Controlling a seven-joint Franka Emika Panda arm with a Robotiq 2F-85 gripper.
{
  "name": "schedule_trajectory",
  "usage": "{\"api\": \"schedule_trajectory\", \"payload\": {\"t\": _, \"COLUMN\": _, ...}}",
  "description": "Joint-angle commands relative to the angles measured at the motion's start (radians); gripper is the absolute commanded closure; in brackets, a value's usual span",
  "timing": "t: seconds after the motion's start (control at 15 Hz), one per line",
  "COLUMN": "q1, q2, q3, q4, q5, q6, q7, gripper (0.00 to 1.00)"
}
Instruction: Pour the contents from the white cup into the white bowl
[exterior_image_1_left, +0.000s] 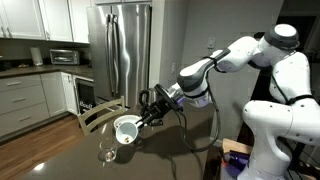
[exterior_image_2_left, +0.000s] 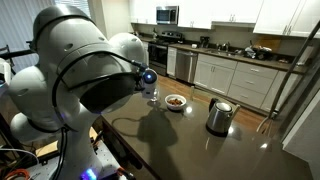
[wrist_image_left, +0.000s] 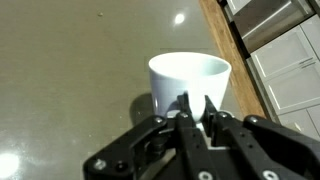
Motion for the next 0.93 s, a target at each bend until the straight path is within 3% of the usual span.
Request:
{"api": "schedule_trajectory", "payload": {"t": 0.0, "q1": 0.021, "q2": 0.008, "q3": -0.01, "q4": 0.013, "q5": 0.038, "q6": -0.04, "q7": 0.006, "gripper": 0.96}}
{"api": "schedule_trajectory", "payload": {"t": 0.87, "q1": 0.146, "q2": -0.041, "q3": -0.178, "q4": 0.055, "q5": 0.054, "q6": -0.148, "q7": -0.016, "gripper": 0.96}}
